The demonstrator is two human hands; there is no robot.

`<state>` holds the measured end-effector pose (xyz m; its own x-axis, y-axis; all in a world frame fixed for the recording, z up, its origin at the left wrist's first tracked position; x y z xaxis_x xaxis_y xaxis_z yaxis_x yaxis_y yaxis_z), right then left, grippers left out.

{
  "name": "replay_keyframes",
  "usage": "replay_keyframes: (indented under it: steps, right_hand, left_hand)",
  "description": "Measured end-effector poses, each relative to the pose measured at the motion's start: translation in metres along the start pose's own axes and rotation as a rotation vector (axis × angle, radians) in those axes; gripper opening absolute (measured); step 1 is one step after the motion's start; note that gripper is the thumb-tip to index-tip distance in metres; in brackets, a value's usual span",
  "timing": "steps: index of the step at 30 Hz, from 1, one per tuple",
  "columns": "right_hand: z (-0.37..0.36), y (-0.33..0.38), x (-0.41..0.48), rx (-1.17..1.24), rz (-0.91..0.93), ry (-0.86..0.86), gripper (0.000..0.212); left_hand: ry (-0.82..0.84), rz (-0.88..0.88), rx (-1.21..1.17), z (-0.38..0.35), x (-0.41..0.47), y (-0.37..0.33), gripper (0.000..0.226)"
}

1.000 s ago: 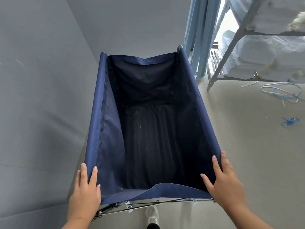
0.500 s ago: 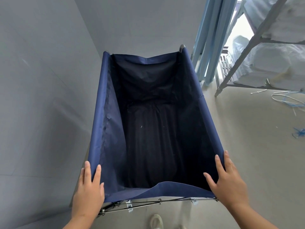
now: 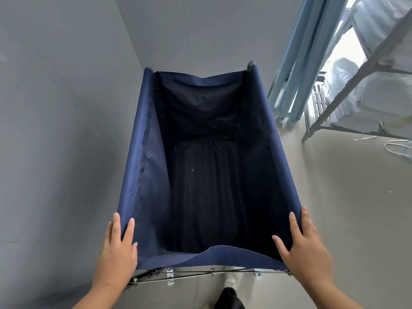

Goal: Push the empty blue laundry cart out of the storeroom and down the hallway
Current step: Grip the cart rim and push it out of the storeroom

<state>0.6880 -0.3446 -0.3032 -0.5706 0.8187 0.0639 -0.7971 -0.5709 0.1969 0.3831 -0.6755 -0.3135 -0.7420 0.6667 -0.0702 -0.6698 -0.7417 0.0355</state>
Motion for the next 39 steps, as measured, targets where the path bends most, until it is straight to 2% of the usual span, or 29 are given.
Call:
replay_keyframes:
  steps: [6,9,13,17,21,25,39]
  right_hand:
    - [-0.007,0.006,0.032,0.02,0.015,0.013,0.08]
    - [-0.009,0.009,0.051,0.026,0.027,0.014,0.08]
    - [-0.013,0.014,0.075,0.041,0.037,0.015,0.08]
    - [-0.017,0.02,0.099,0.051,0.055,0.017,0.079]
    - [-0.018,0.029,0.123,0.049,0.059,0.02,0.078]
    - [-0.019,0.037,0.149,0.023,0.079,0.03,0.078]
    - [-0.028,0.072,0.235,-0.035,0.083,0.02,0.076]
  left_hand:
    - [0.025,0.052,-0.036,0.006,0.029,0.001,0.081]
    - [0.04,0.022,0.016,0.009,0.044,0.001,0.058]
    - [0.036,0.033,0.033,0.012,0.064,0.001,0.066]
    - [0.0,0.114,-0.008,0.019,0.087,-0.002,0.057]
    - [0.001,0.104,-0.014,0.019,0.109,0.0,0.058]
    - [-0.003,0.125,-0.025,0.018,0.134,0.002,0.08]
    - [-0.037,0.147,-0.056,0.013,0.213,0.019,0.079]
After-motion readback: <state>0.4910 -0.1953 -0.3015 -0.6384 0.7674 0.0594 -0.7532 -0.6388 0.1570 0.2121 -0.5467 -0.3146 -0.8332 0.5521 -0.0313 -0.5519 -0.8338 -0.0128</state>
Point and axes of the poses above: each hand's wrist, its own x-axis towards the middle knuckle, its own z-axis out of the back of the hand, y = z × x, the point moved 2 cm from there along x, towards the middle knuckle, and after that the axes turned 8 degrees about -y, right-handed, at the moved point
